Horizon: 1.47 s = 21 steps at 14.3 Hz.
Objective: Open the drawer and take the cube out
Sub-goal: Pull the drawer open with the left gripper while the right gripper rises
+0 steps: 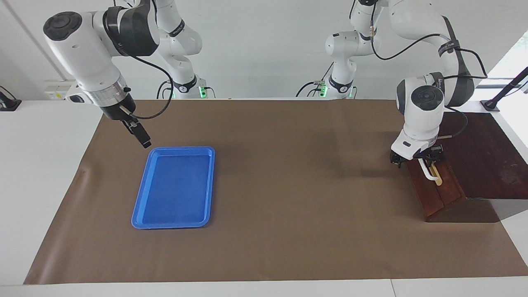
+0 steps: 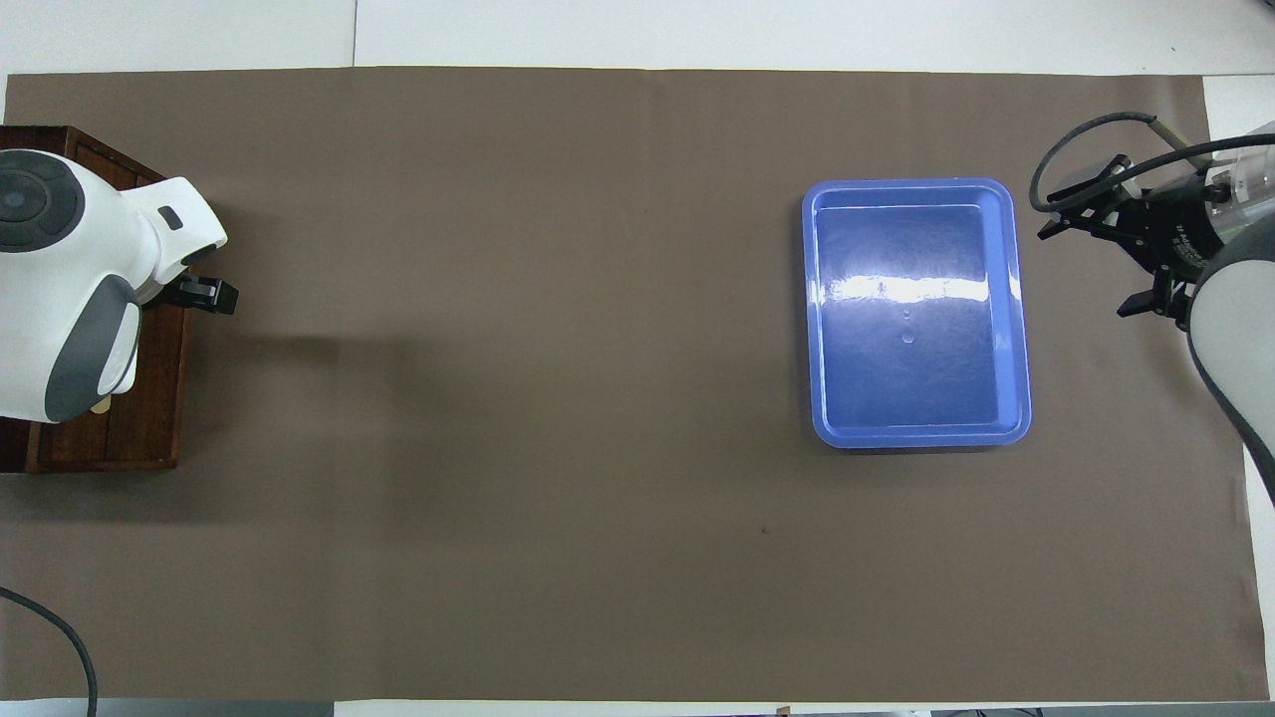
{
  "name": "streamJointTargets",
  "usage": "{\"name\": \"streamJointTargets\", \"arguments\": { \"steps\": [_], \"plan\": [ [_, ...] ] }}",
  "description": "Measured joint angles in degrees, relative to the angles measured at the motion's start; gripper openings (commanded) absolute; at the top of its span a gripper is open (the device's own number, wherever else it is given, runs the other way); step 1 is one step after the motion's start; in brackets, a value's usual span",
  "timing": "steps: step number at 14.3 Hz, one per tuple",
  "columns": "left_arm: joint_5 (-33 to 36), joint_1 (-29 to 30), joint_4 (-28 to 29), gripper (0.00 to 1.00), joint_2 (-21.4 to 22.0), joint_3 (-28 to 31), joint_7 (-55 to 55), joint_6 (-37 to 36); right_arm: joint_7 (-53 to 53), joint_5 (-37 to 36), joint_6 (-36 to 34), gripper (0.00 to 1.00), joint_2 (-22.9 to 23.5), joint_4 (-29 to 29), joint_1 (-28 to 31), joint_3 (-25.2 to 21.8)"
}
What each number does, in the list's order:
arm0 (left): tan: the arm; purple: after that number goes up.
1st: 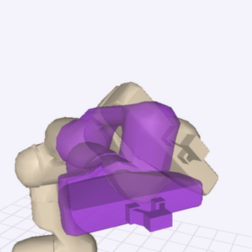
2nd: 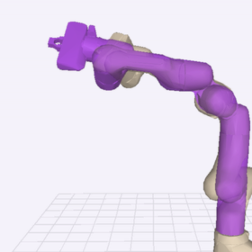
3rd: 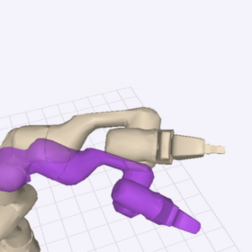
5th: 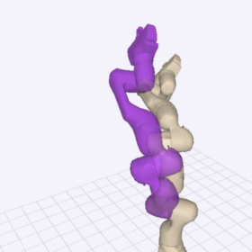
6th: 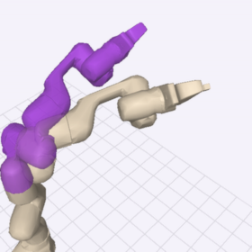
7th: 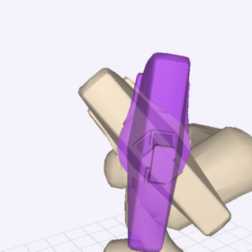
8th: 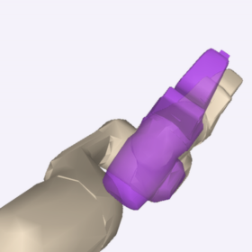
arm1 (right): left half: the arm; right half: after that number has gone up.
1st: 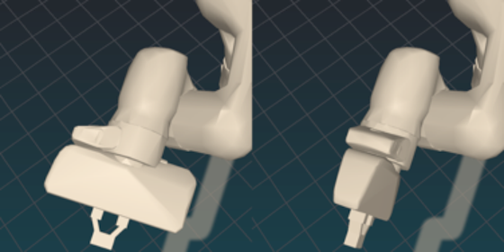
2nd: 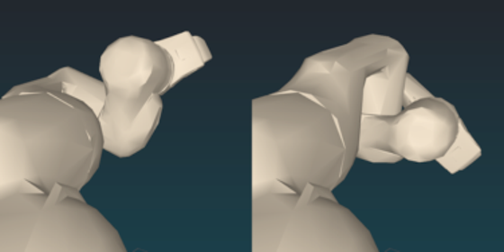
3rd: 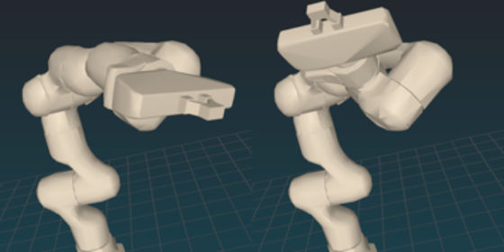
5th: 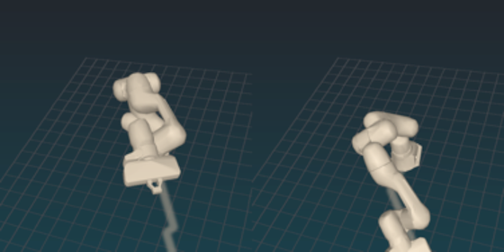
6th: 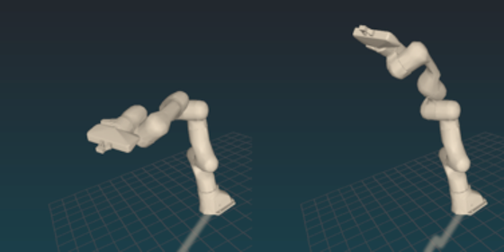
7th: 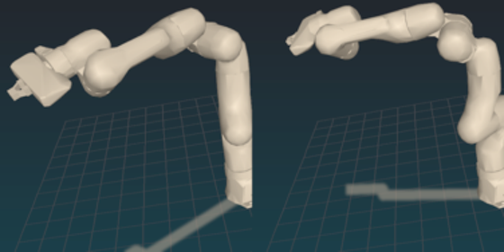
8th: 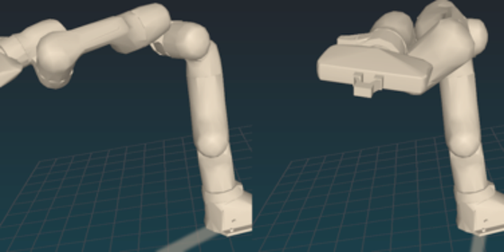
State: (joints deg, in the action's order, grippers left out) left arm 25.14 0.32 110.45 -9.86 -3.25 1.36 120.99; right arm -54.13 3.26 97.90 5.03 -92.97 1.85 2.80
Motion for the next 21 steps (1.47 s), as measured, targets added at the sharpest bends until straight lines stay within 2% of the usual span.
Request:
{"name": "streamJointTargets", "arguments": {
  "steps": [4,7,10,13,21],
  "plan": [
    [0.26,0.09,1.25,1.0,-0.82,0.05,0.15,2.39,-11.47,5.47,0.0,1.0,0.99,0.38,-0.02,0.2],
    [0.32,-0.15,1.29,1.0,-1.05,-0.23,4.26,3.22,-17.91,9.45,-2.1,1.0,2.52,3.36,-0.78,0.29],
    [0.21,-3.72,1.29,1.0,-1.11,-0.67,10.58,3.38,-20.96,14.28,-5.93,1.0,6.05,7.82,-1.95,0.32],
    [-1.1,-7.92,1.26,1.0,-1.14,-0.81,15.13,3.36,-21.89,19.81,-6.69,1.0,9.77,9.19,-2.29,0.31],
    [-2.41,-10.61,1.26,1.0,-1.17,-0.67,16.47,3.32,-32.46,29.01,4.63,1.0,20.37,12.25,-12.93,0.36]
  ]
}}
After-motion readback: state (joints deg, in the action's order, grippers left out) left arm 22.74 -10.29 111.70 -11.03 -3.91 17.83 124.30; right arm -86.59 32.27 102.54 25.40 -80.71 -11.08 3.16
